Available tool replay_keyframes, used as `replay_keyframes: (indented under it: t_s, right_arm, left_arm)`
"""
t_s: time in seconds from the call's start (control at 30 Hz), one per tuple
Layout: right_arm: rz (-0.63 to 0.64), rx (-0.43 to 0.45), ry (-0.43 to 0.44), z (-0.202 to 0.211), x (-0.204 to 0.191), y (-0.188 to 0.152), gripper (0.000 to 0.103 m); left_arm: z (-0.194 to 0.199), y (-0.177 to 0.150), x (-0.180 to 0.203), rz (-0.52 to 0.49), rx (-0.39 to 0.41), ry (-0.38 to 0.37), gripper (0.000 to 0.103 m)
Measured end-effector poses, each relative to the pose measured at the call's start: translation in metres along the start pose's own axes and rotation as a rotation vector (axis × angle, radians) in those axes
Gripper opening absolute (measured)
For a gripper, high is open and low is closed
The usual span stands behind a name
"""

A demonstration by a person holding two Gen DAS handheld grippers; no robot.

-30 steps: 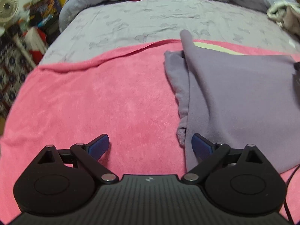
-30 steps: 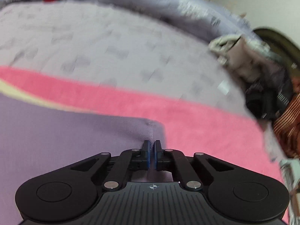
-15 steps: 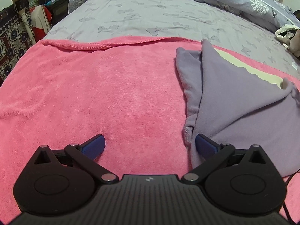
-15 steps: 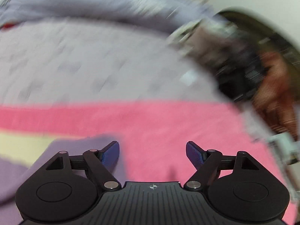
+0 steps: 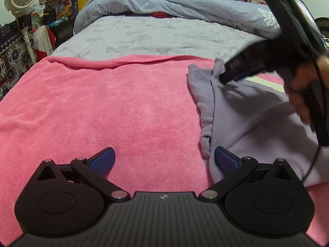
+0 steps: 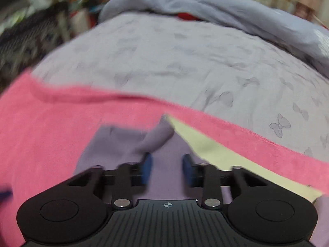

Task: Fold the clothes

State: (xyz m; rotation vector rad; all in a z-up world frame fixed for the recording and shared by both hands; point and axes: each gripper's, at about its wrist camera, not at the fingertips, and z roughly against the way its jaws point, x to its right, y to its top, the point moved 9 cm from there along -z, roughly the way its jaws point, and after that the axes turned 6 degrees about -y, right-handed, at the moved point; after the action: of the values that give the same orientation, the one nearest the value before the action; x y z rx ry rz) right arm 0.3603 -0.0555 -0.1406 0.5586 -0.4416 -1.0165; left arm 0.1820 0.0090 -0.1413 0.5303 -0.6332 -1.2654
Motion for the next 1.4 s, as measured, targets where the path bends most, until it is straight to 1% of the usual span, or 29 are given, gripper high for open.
replay_keyframes:
  t_s: [0.07,0.13,0.2,0.27,0.3,0.33,0.37,0.4,0.43,0.47,0.5,0.53,0.57,0.6,0.67,0.77,0.83,0.93,1.03,1.07,1.1,1.2,1.23,1.3,1.4]
  right_arm:
    - [-0.042,0.041,0.000,0.006,0.001,0.014,0.003]
    - [-0.025,0.065,-0.005,0.009,0.002,0.025,0.003]
    - [-0.005,0.057,-0.013,0.004,0.004,0.032,0.003]
    - [-0.020,0.033,-0.014,0.005,0.009,0.034,0.009]
    - [-0.013,0.019,-0.028,0.008,0.012,0.030,0.014]
    - [-0.001,0.005,-0.048,0.010,0.015,0.025,0.033]
    - [0.012,-0.010,-0.068,0.013,0.018,0.019,0.063]
    - [0.038,-0.020,-0.081,0.012,0.017,0.011,0.072]
    - [0.068,-0.028,-0.091,0.010,0.015,0.001,0.067]
    - [0.098,-0.054,-0.088,0.003,0.010,-0.011,0.054]
    - [0.086,-0.032,-0.065,0.001,0.007,-0.015,0.045]
    - [0.082,-0.020,-0.048,0.001,0.002,-0.015,0.029]
    - [0.085,-0.012,-0.048,0.002,-0.002,-0.011,0.013]
    - [0.088,-0.003,-0.053,0.003,-0.006,-0.006,0.007]
    - [0.033,0.016,-0.047,0.007,-0.004,0.005,0.004]
    - [-0.037,0.062,-0.045,0.014,0.002,0.022,0.004]
    - [-0.020,0.075,-0.034,0.012,-0.002,0.030,0.003]
    - [-0.011,0.062,-0.007,0.007,-0.008,0.034,0.004]
    - [0.008,0.101,-0.055,0.012,-0.002,0.033,0.005]
    - [0.002,0.117,-0.064,0.013,0.001,0.033,0.005]
    - [-0.010,0.126,-0.053,0.010,0.002,0.034,0.005]
    - [0.069,0.092,-0.060,-0.021,-0.008,0.037,0.005]
    - [0.087,0.055,-0.056,-0.035,-0.010,0.037,0.005]
    - [0.075,0.055,-0.049,-0.039,-0.010,0.045,0.006]
    - [0.018,0.142,-0.026,0.000,0.000,0.052,0.011]
  left_arm:
    - [0.000,0.000,0.000,-0.001,0.010,0.000,0.103]
    - [0.001,-0.001,0.000,-0.002,0.018,0.000,0.103]
    - [0.001,-0.002,0.000,-0.001,0.019,-0.001,0.103]
    - [0.002,-0.002,0.000,0.000,0.018,-0.005,0.103]
    - [0.002,-0.003,0.000,-0.001,0.021,-0.006,0.103]
    - [0.003,-0.003,0.000,-0.001,0.024,-0.008,0.103]
    - [0.003,-0.003,0.000,-0.001,0.027,-0.008,0.103]
    - [0.003,-0.003,0.000,-0.002,0.029,-0.007,0.103]
    - [0.003,-0.004,0.000,-0.002,0.030,-0.006,0.103]
    - [0.003,-0.004,0.000,-0.002,0.032,-0.005,0.103]
    - [0.003,-0.004,0.000,-0.003,0.033,-0.005,0.103]
    - [0.003,-0.004,0.000,-0.002,0.033,-0.005,0.103]
    - [0.003,-0.004,0.000,-0.002,0.034,-0.005,0.103]
    - [0.003,-0.004,0.000,-0.003,0.035,-0.004,0.103]
    - [0.003,-0.004,0.000,-0.004,0.037,-0.004,0.103]
    - [0.004,-0.005,0.001,-0.004,0.039,-0.004,0.103]
    - [0.004,-0.005,0.001,-0.003,0.041,-0.004,0.103]
    - [0.003,-0.005,0.001,-0.001,0.041,-0.004,0.103]
    - [0.003,-0.005,0.001,-0.002,0.046,-0.004,0.103]
    - [0.003,-0.005,0.001,-0.002,0.049,-0.004,0.103]
    - [0.003,-0.005,0.001,-0.003,0.051,-0.004,0.103]
    - [0.004,-0.006,0.001,-0.004,0.054,-0.004,0.103]
    - [0.004,-0.006,0.001,-0.004,0.055,-0.004,0.103]
    - [0.003,-0.006,0.001,-0.004,0.057,-0.005,0.103]
    - [0.004,-0.007,0.001,-0.005,0.064,-0.005,0.103]
